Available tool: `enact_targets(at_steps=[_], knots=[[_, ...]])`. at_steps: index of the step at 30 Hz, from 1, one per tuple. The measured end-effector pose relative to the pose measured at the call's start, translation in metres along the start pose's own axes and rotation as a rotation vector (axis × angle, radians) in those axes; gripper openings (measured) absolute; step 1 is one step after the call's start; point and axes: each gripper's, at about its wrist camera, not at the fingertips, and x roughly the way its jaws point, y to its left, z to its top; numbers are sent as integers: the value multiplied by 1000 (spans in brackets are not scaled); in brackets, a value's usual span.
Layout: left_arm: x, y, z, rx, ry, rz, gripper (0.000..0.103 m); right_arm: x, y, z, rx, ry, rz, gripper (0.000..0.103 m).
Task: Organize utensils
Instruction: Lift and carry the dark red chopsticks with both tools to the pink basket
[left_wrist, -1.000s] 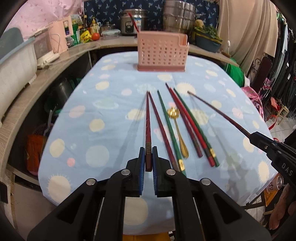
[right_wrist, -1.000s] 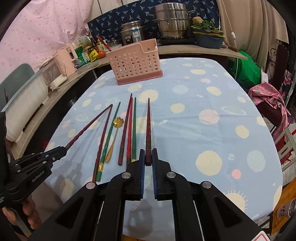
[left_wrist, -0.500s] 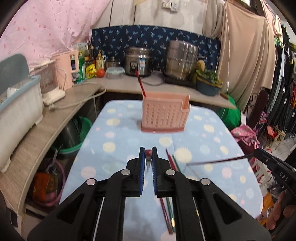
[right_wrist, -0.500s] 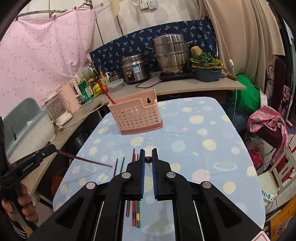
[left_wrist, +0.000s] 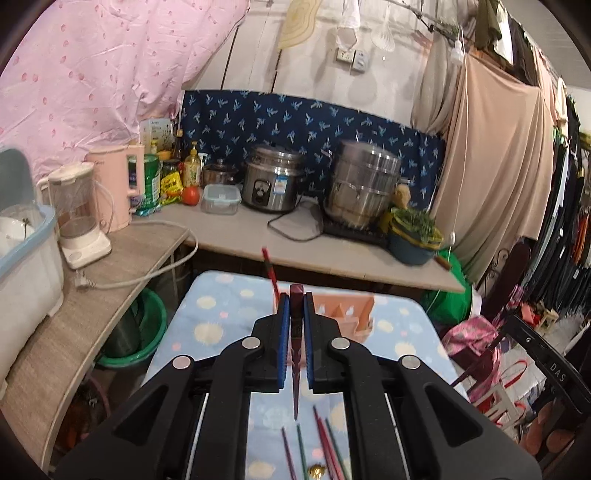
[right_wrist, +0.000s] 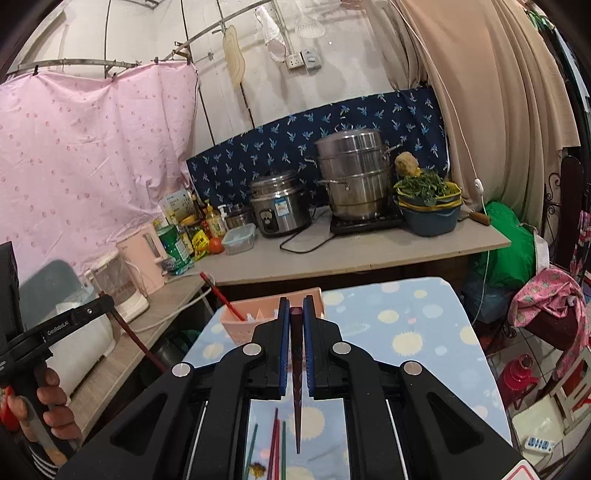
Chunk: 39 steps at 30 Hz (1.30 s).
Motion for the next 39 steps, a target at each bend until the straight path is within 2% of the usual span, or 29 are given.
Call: enact_targets(at_steps=[9, 15, 21, 28, 37, 39], knots=[[26, -9, 75, -18, -170, -16, 7, 53, 8, 73, 65, -145, 53, 7], [66, -12, 95, -13, -211, -4, 7, 101, 7, 90, 96, -171, 47, 7], [110, -12, 78, 8, -162, 26, 7, 143, 13, 77, 69, -112, 41, 7], [138, 3, 57, -10, -98, 37, 7, 174, 4, 49, 77, -28, 33, 7], [160, 10, 39, -7, -36, 80, 8, 191, -2, 28, 65, 33, 14, 8], [161, 10, 36, -3, -30, 95, 11, 188, -2, 26, 67, 21, 11, 11]])
